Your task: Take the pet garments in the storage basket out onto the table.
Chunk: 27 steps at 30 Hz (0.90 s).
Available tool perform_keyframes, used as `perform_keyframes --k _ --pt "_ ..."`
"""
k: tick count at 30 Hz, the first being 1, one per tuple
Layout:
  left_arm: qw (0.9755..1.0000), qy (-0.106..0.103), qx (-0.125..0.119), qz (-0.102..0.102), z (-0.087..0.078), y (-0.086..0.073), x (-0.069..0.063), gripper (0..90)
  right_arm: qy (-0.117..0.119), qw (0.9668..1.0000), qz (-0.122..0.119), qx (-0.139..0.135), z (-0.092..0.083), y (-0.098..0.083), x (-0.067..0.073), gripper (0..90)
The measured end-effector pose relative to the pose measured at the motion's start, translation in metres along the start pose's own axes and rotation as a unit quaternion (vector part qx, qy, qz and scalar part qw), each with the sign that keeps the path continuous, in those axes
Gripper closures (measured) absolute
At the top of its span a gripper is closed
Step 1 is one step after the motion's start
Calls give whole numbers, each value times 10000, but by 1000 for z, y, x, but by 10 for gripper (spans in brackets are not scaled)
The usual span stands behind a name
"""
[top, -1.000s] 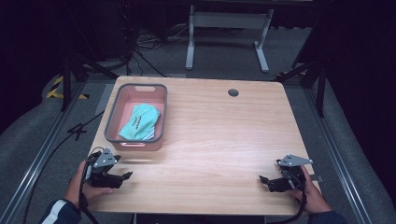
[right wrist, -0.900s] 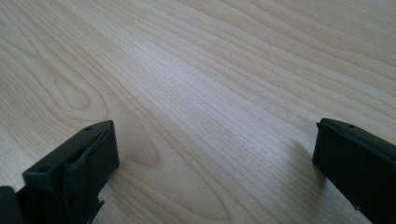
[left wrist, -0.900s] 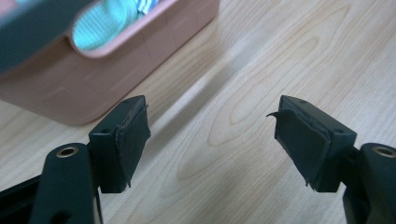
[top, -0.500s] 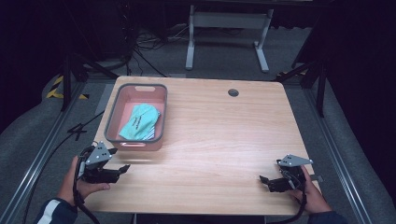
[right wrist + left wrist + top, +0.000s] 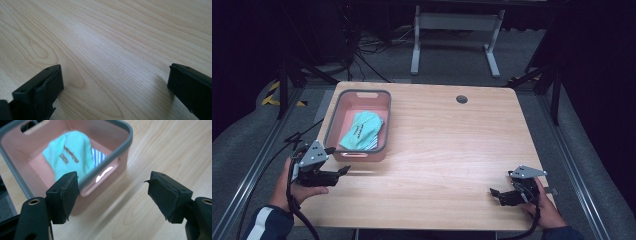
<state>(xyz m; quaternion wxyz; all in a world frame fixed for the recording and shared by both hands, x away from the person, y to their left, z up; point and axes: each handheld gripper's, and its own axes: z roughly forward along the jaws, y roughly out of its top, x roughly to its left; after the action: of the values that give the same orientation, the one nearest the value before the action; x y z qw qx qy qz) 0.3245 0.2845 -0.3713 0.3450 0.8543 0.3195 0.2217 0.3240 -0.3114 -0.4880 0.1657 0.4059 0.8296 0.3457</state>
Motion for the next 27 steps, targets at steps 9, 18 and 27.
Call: perform_keyframes --k 9,18,27 --pt "9996 23 280 54 17 37 21 198 0 10000 17 -4 0 0 0 4" --pt "9968 31 794 -7 58 58 41 175 -6 10000 15 -13 0 0 0 4" --pt "9879 -45 1546 52 105 75 59 204 1 10000 11 -10 0 0 0 5"
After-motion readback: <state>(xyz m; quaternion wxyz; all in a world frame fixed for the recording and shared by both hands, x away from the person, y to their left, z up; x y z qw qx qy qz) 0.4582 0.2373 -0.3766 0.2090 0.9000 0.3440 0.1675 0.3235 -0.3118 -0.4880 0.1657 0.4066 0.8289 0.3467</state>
